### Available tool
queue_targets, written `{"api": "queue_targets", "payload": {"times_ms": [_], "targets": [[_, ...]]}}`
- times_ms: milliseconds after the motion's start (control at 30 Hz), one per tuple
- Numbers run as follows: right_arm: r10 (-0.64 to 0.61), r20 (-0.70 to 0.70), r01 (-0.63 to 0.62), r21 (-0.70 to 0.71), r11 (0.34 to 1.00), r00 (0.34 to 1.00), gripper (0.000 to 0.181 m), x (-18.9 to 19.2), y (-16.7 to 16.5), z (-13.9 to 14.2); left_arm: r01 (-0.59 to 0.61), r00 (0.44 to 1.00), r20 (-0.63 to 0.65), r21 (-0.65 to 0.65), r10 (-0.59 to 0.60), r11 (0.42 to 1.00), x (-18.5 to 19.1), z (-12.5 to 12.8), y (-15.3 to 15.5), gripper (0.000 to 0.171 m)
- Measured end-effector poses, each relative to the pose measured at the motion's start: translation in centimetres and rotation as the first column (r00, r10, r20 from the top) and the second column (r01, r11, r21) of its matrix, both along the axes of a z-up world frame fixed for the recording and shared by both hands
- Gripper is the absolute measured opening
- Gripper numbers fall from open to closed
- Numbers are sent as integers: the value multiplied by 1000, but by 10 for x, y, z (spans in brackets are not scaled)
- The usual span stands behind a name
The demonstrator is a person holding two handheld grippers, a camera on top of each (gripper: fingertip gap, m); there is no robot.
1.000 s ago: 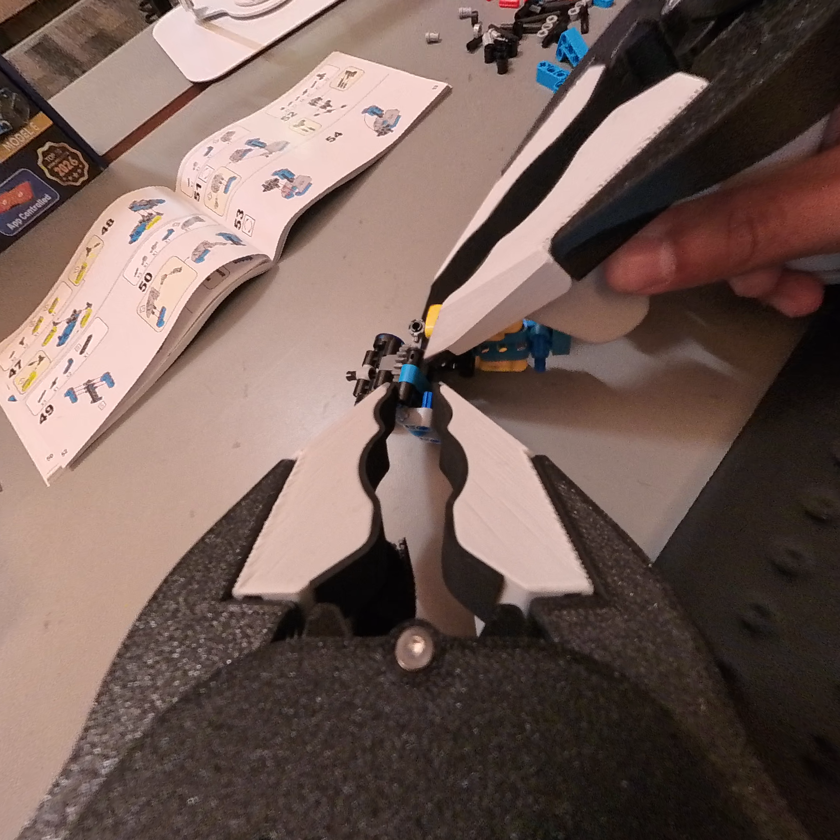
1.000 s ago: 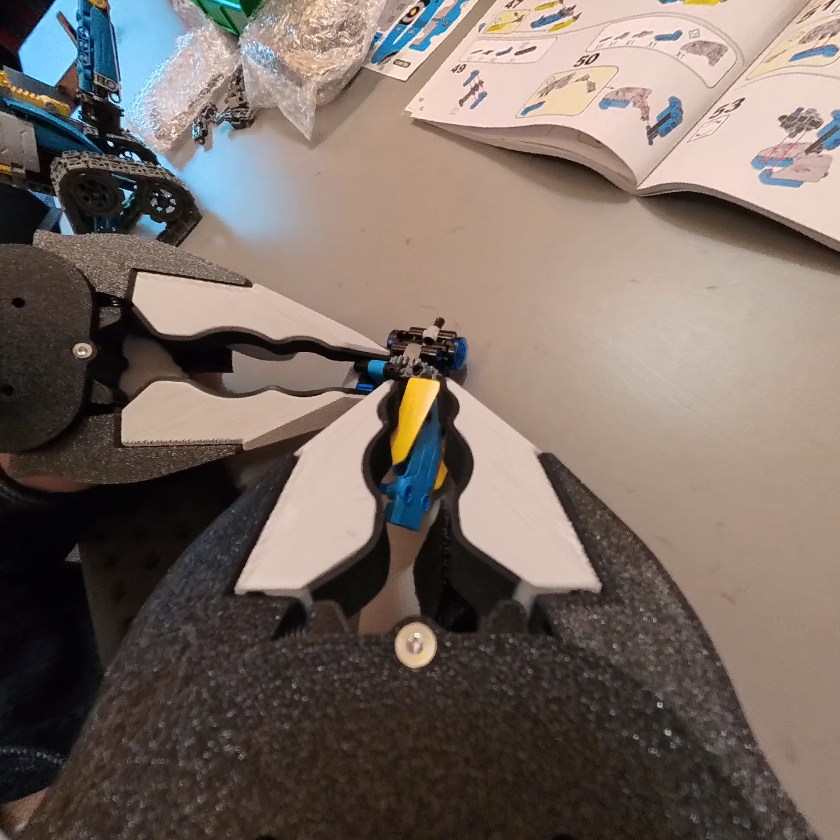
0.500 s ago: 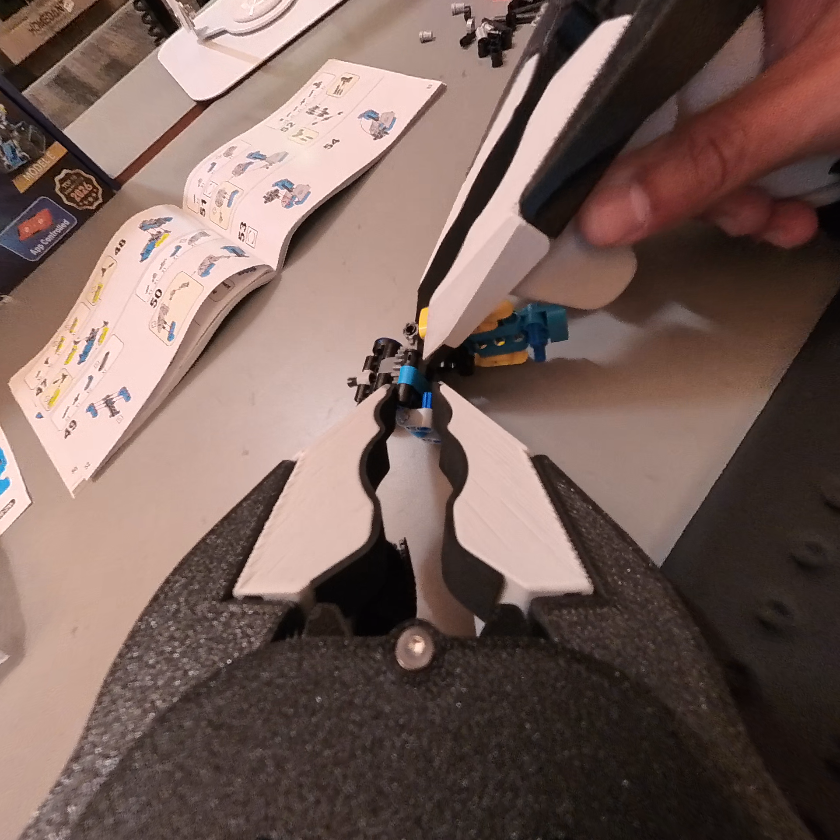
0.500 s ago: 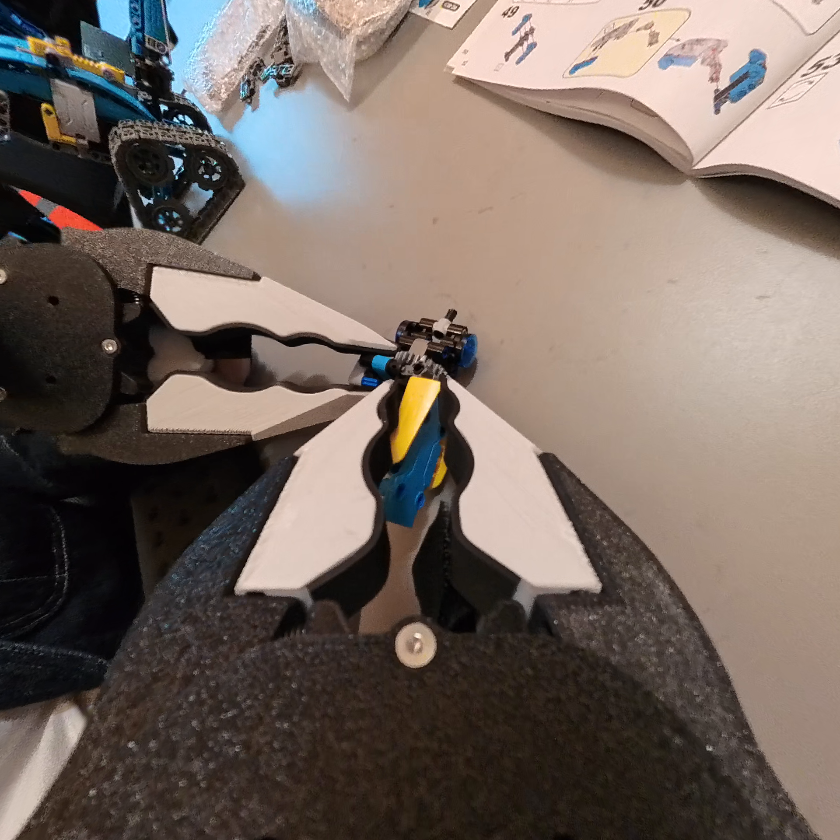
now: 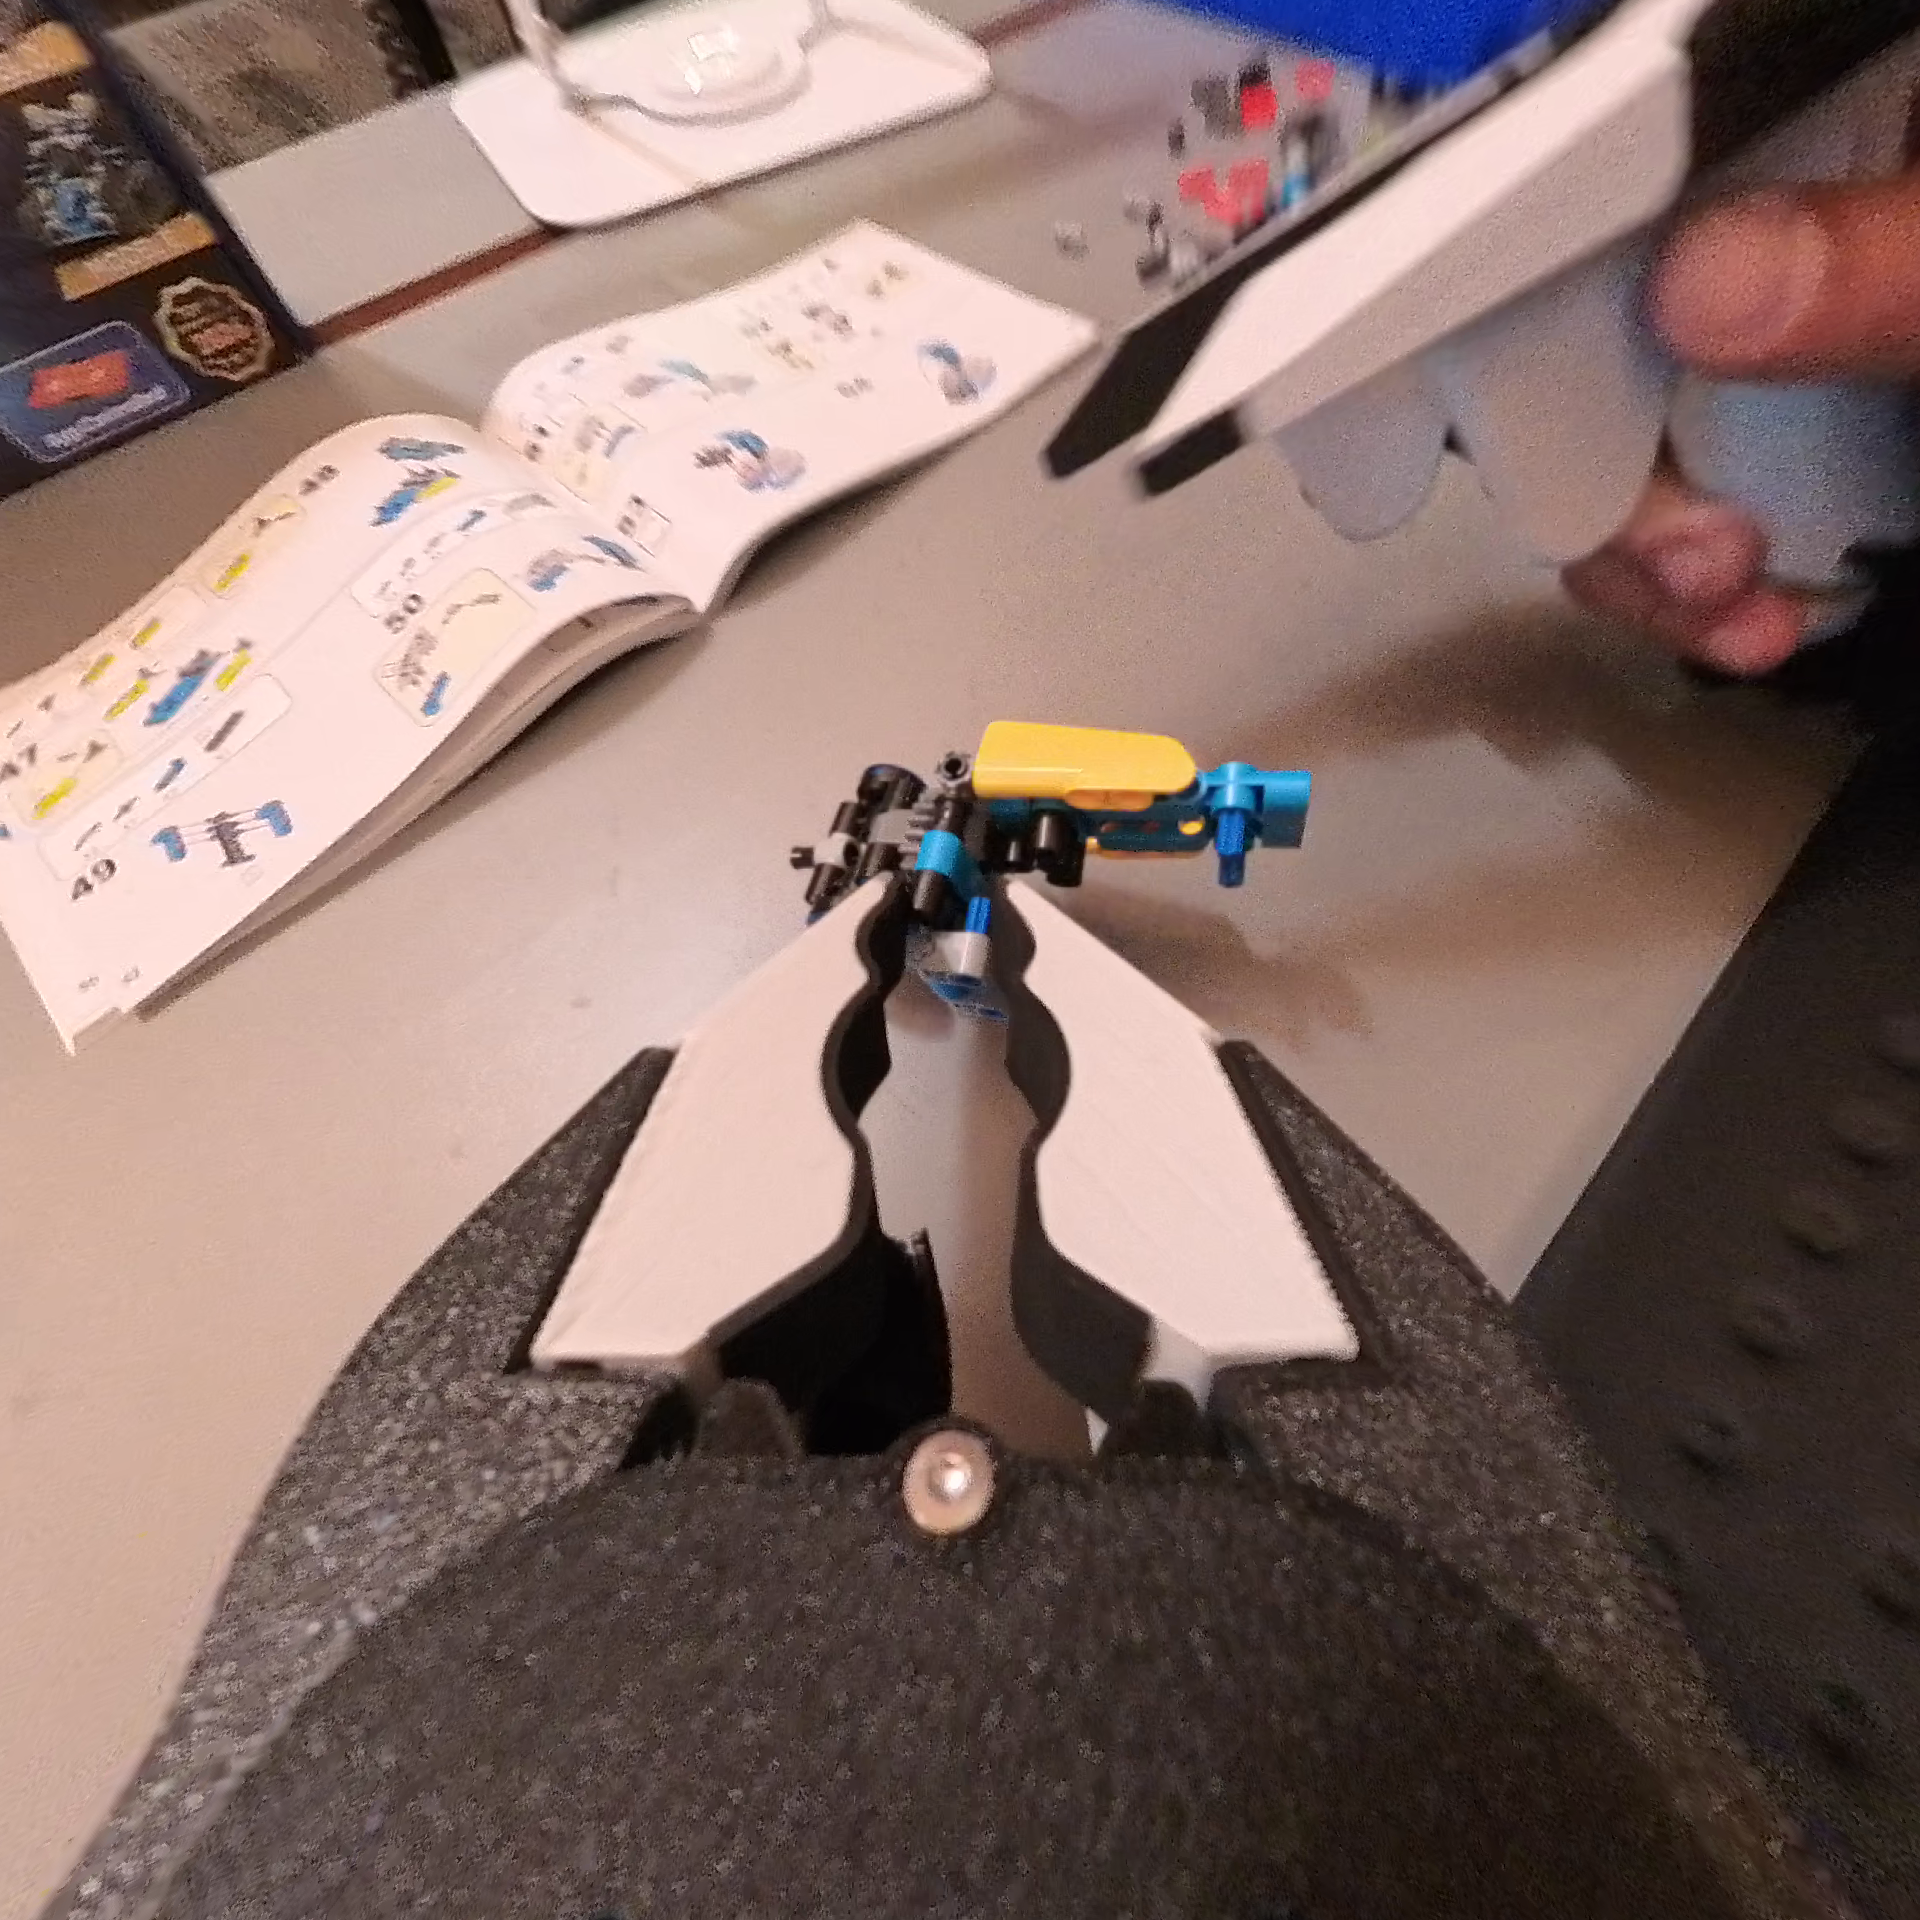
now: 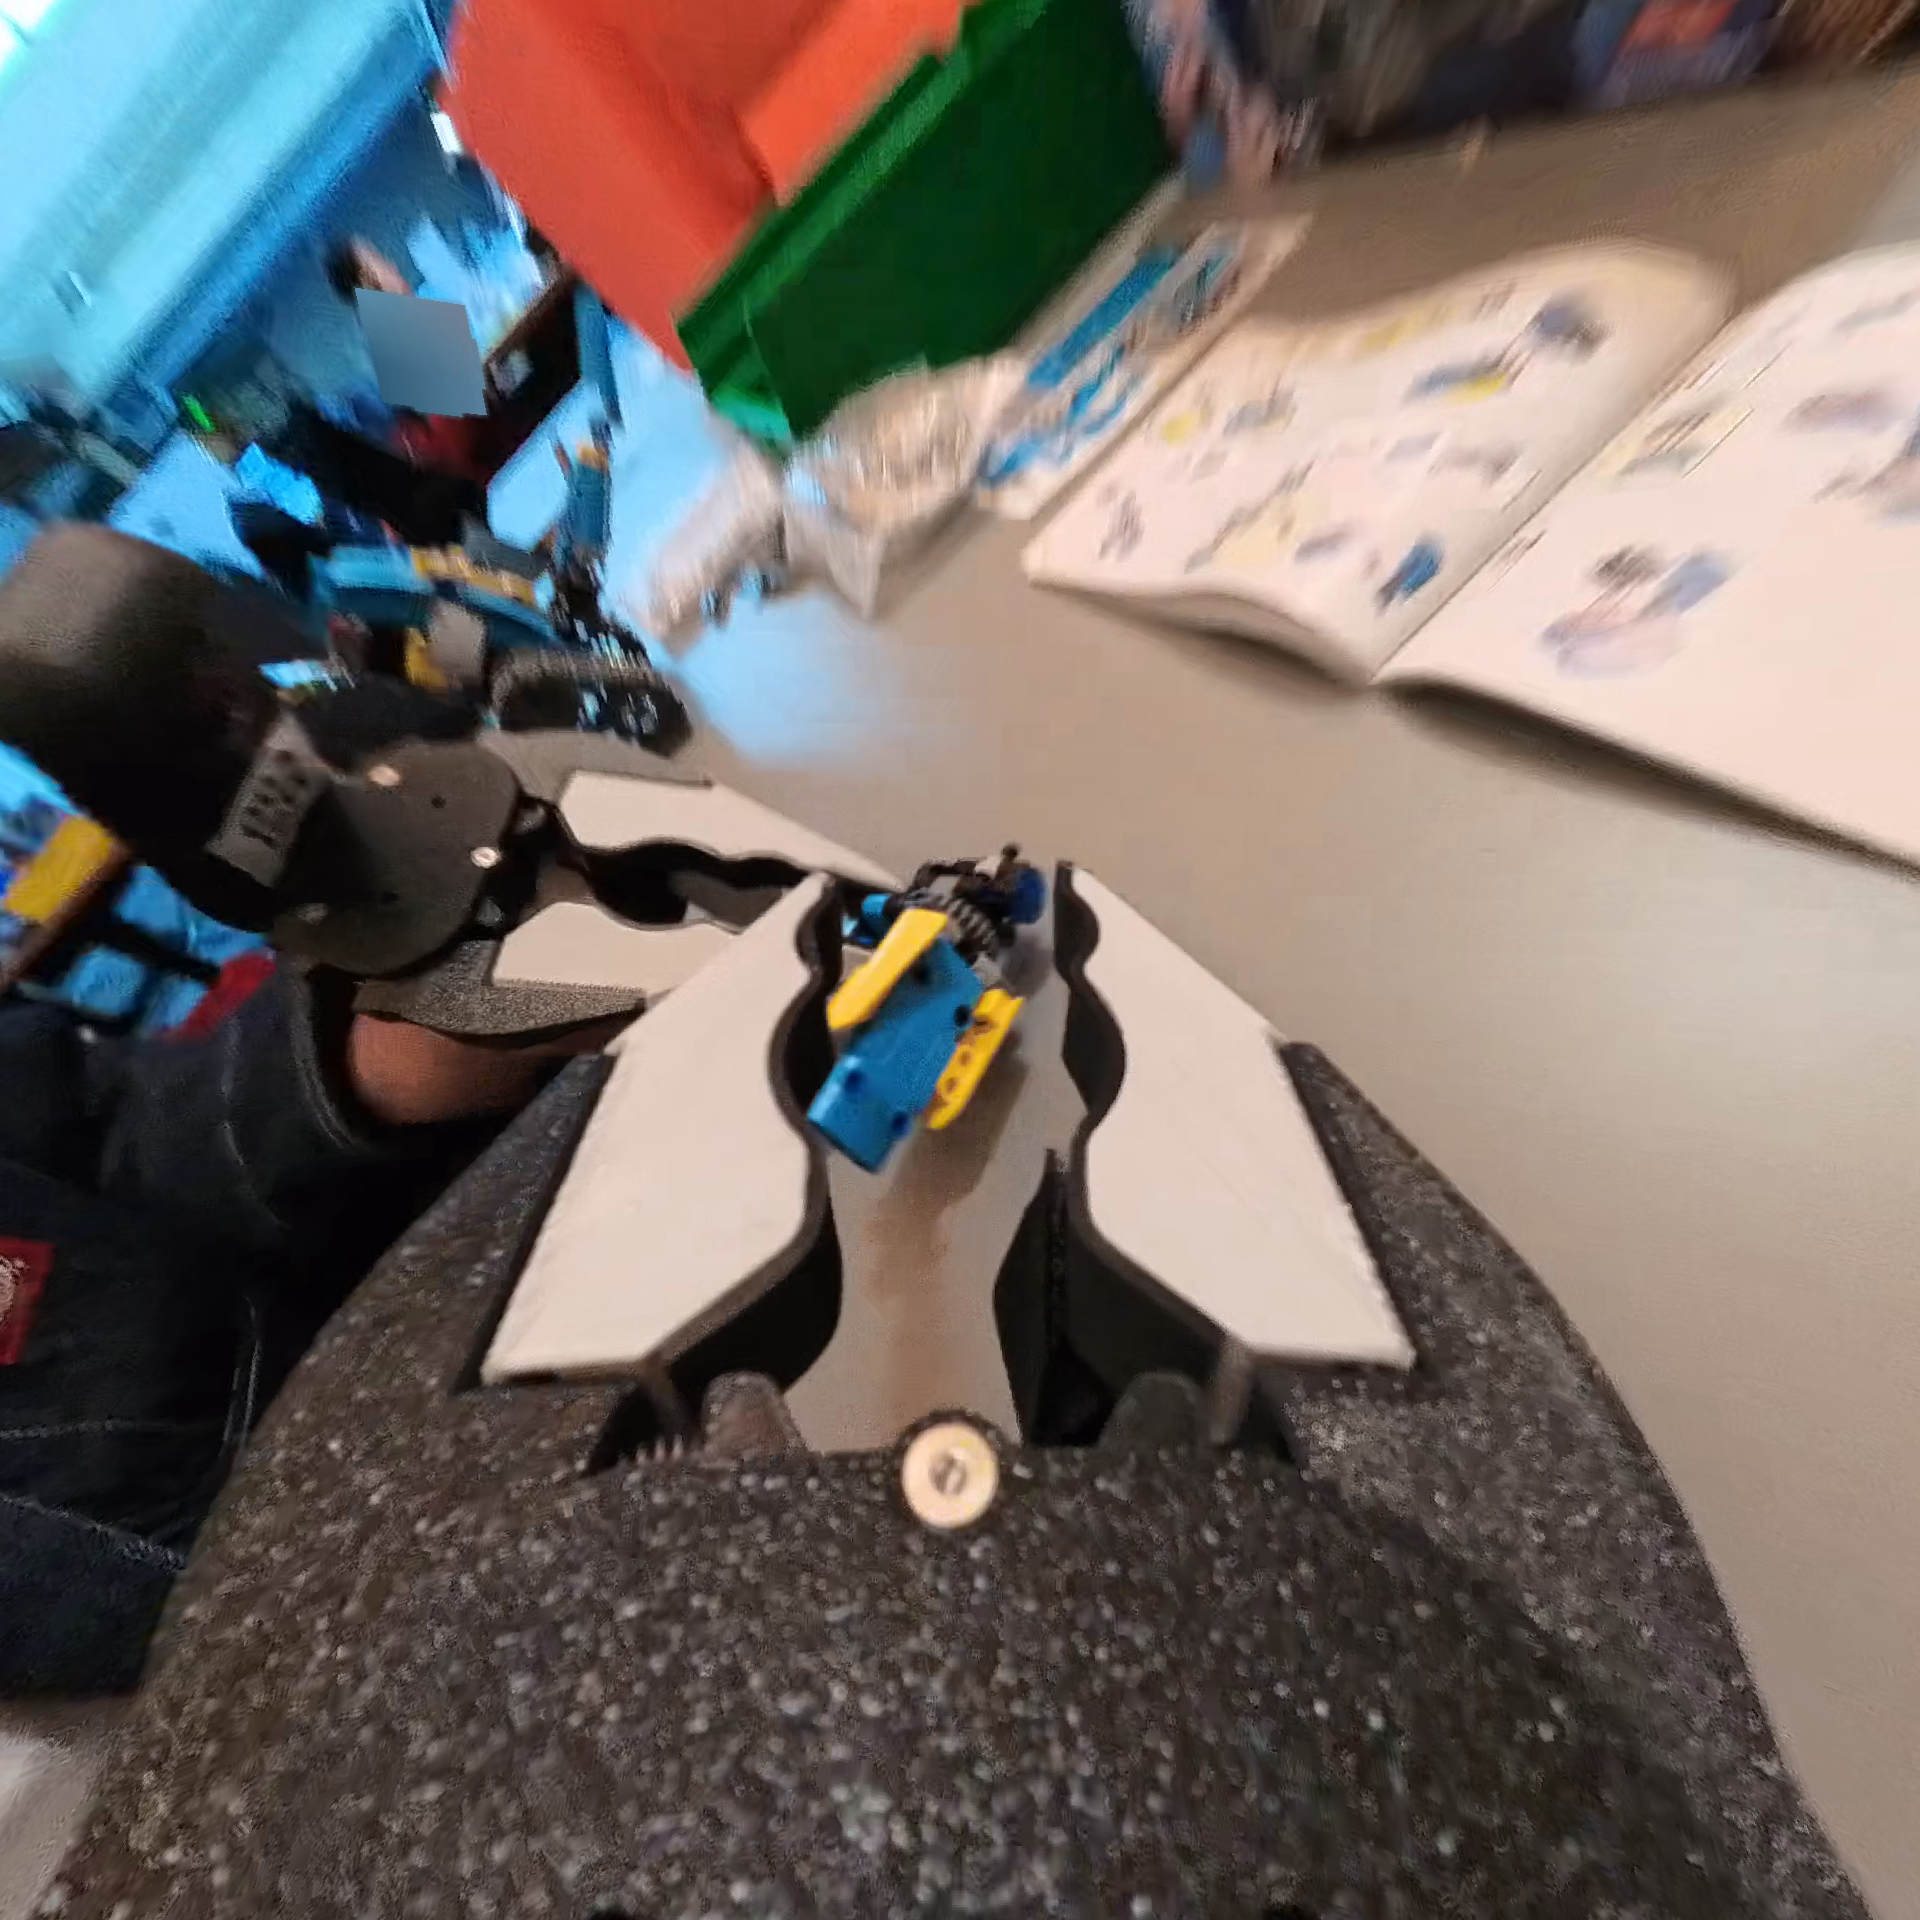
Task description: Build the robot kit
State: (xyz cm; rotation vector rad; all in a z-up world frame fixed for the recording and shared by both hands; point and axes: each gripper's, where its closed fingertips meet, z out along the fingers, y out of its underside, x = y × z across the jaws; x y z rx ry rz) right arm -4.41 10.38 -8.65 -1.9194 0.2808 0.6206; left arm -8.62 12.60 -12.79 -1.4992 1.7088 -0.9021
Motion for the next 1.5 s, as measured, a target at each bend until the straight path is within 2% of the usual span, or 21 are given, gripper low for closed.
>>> {"api": "queue_targets", "payload": {"times_ms": [67, 133, 200, 267, 300, 367, 467, 533, 567, 633, 767, 900, 1000, 1067, 1167, 1300, 1433, 1500], "targets": [[-31, -2, 31, 116, 993, 1000, 47, 11, -5, 22, -38, 996, 77, -154, 50, 987, 1, 15, 10, 15], [-30, 76, 14, 205, 979, 997, 50, 6, -6, 37, -15, 979, 182, -392, 93, 920, 2, 39, 16, 16], [10, 199, -55, 221, 974, 980, 63, -11, -4, 40, 37, 958, 245, -624, 150, 781, 2, 59, 22, 16], [46, 408, -135, 191, 972, 912, 76, -30, 0, 35, 88, 950, 248, -797, 191, 597, 4, 70, 25, 15], [26, 517, -127, 161, 979, 856, 78, -31, 1, 33, 109, 946, 249, -848, 208, 518, 6, 73, 25, 15], [-22, 636, -132, 193, 972, 772, 72, -35, 3, 44, 120, 951, 219, -912, 218, 392, 7, 74, 21, 15], [19, 671, -167, 157, 973, 741, 75, -36, 5, 43, 164, 963, 205, -961, 174, 222, 6, 81, 7, 14], [23, 707, -178, 146, 973, 707, 75, -33, 5, 42, 198, 966, 217, -970, 140, 139, 4, 89, -4, 14], [23, 722, -185, 146, 972, 691, 69, -34, 5, 44, 200, 967, 215, -973, 138, 113, 4, 90, -6, 15], [-8, 750, -208, 194, 959, 661, 56, -40, 2, 55, 216, 967, 225, -973, 116, 82, 4, 93, -13, 14], [-15, 779, -214, 191, 958, 627, 47, -41, -1, 57, 242, 965, 242, -970, 101, 9, 2, 100, -20, 15], [-43, 814, -204, 196, 959, 579, 47, -40, -3, 60, 238, 966, 237, -971, 106, 10, 3, 102, -22, 14], [-76, 828, -185, 213, 959, 556, 48, -38, -4, 62, 228, 967, 226, -974, 119, -9, 4, 100, -21, 15], [-109, 840, -165, 228, 960, 531, 49, -35, -5, 64, 230, 966, 223, -972, 129, -44, 4, 99, -21, 15], [-94, 830, -171, 222, 960, 549, 47, -35, -5, 61, 229, 966, 220, -972, 133, -54, 5, 96, -21, 15], [-50, 788, -195, 213, 957, 614, 47, -35, -7, 58, 231, 969, 224, -971, 108, -57, 5, 95, -25, 14], [-13, 776, -212, 188, 959, 631, 45, -35, -8, 55, 226, 970, 219, -972, 104, -68, 6, 92, -27, 15], [-10, 786, -209, 177, 962, 618, 45, -35, -6, 52, 217, 971, 210, -974, 111, -62, 6, 89, -25, 15]]}}
